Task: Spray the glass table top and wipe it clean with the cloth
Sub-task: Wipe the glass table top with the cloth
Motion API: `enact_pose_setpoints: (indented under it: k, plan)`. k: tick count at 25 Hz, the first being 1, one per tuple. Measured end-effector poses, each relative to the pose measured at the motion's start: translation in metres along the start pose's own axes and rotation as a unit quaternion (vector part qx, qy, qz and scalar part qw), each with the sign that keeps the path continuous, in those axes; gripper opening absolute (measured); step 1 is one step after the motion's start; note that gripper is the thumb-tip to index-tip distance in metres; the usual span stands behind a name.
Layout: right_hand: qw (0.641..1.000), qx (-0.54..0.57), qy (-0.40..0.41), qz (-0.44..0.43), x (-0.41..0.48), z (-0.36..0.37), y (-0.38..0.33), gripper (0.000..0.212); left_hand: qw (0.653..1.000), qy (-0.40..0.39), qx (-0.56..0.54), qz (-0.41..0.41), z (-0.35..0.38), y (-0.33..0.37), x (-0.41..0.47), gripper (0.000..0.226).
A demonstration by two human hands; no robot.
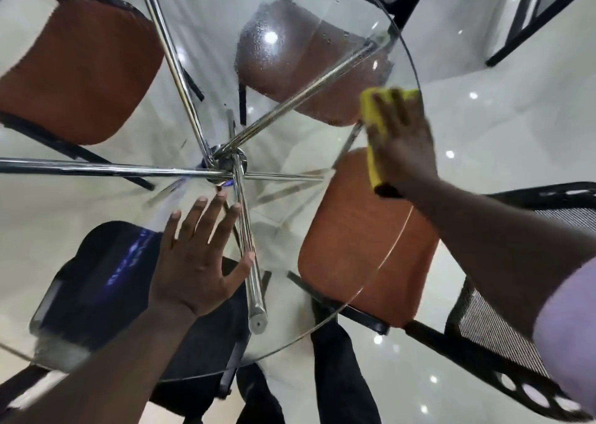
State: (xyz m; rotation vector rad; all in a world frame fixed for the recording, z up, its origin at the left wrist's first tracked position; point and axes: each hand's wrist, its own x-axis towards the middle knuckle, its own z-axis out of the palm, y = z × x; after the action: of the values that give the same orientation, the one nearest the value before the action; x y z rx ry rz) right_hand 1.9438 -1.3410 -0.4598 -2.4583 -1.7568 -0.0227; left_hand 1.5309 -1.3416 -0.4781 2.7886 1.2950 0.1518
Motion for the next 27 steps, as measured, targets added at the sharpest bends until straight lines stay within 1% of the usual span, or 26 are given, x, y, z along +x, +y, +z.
enact_pose_setpoints:
  k: [1,2,3,4,5,6,7,8,9,10,11,12,13,14,15,16,17,18,19,20,21,22,24,25,26,27]
  plan:
    - [0.99,0.033,0.001,0.136,0.009,-0.004,-0.003,0.063,1.0,-0.007,0.005,-0.002,-0.001,0.001,0.0,0.085]
    - [0.968,0.074,0.0,0.238,0.009,-0.008,-0.021,0.064,1.0,-0.014,0.008,-0.004,-0.004,0.001,-0.001,0.085]
    - [0.953,0.09,-0.018,0.289,-0.001,-0.013,-0.048,0.065,1.0,-0.021,0.007,-0.009,-0.006,0.001,0.0,0.085]
    - [0.958,0.087,-0.031,0.272,-0.013,-0.019,-0.079,0.065,0.999,-0.029,0.008,-0.014,-0.007,0.0,0.001,0.086]
    - [0.979,0.083,-0.041,0.184,-0.029,-0.019,-0.107,0.064,0.999,-0.04,0.008,-0.014,-0.008,0.0,0.0,0.087]
    - [0.995,0.082,-0.053,0.035,-0.043,-0.013,-0.128,0.063,0.999,-0.047,0.005,-0.01,-0.008,0.001,0.001,0.088]
    - [0.986,0.07,-0.076,-0.13,-0.047,-0.005,-0.141,0.062,0.999,-0.052,0.0,-0.009,-0.007,0.0,0.002,0.088]
    - [0.958,0.068,-0.076,-0.27,-0.03,0.001,-0.137,0.06,0.998,-0.058,-0.002,-0.011,-0.006,-0.002,0.002,0.088]
    - [0.938,0.065,-0.058,-0.334,-0.002,0.009,-0.119,0.058,0.998,-0.063,-0.003,-0.013,-0.006,-0.003,0.002,0.089]
    - [0.945,0.048,-0.034,-0.321,0.024,0.013,-0.092,0.055,0.998,-0.064,-0.006,-0.013,-0.008,0.0,0.001,0.089]
    - [0.968,0.034,-0.02,-0.249,0.046,0.01,-0.058,0.055,0.998,-0.055,-0.009,-0.016,-0.011,0.004,0.002,0.089]
    - [0.991,0.034,-0.023,-0.131,0.056,0.002,-0.026,0.058,0.999,-0.039,-0.008,-0.019,-0.015,0.008,0.009,0.088]
    - [0.998,0.047,-0.039,-0.004,0.047,-0.001,-0.002,0.061,0.999,-0.027,-0.006,-0.017,-0.018,0.013,0.021,0.087]
    - [0.99,0.082,-0.049,0.108,0.027,-0.006,0.008,0.063,1.0,-0.018,-0.004,-0.01,-0.02,0.02,0.041,0.086]
    - [0.982,0.089,-0.053,0.16,0.002,-0.011,0.003,0.065,1.0,-0.015,-0.007,-0.004,-0.019,0.028,0.063,0.086]
    - [0.988,0.067,-0.051,0.129,-0.024,-0.018,-0.012,0.065,1.0,-0.016,-0.015,0.0,-0.017,0.038,0.085,0.086]
    - [0.996,0.051,-0.058,0.044,-0.041,-0.018,-0.022,0.065,0.999,-0.022,-0.023,0.009,-0.012,0.05,0.105,0.084]
    - [0.993,0.049,-0.078,-0.076,-0.048,-0.015,-0.022,0.065,0.999,-0.03,-0.028,0.026,-0.006,0.062,0.116,0.083]
    - [0.977,0.043,-0.095,-0.185,-0.035,-0.011,-0.011,0.063,0.998,-0.035,-0.027,0.046,0.001,0.071,0.123,0.081]
    - [0.961,0.03,-0.092,-0.259,-0.004,-0.007,0.005,0.061,0.998,-0.037,-0.016,0.054,0.007,0.074,0.126,0.08]
    - [0.958,0.025,-0.079,-0.274,0.033,0.003,0.02,0.059,0.998,-0.039,-0.003,0.054,0.011,0.074,0.125,0.081]
    - [0.972,0.022,-0.05,-0.231,0.07,0.009,0.032,0.058,0.998,-0.037,0.009,0.054,0.012,0.072,0.123,0.082]
    - [0.998,0.04,-0.006,-0.051,0.124,0.003,0.046,0.059,0.998,-0.033,0.009,0.053,0.01,0.069,0.12,0.082]
    - [0.997,0.066,-0.02,0.03,0.127,-0.003,0.043,0.06,0.998,-0.031,0.008,0.055,0.009,0.069,0.12,0.082]
    - [0.993,0.089,-0.024,0.077,0.114,-0.009,0.032,0.06,0.998,-0.03,0.013,0.056,0.006,0.069,0.12,0.081]
    - [0.991,0.084,-0.036,0.093,0.09,-0.016,0.02,0.06,0.998,-0.033,0.014,0.058,0.005,0.069,0.12,0.081]
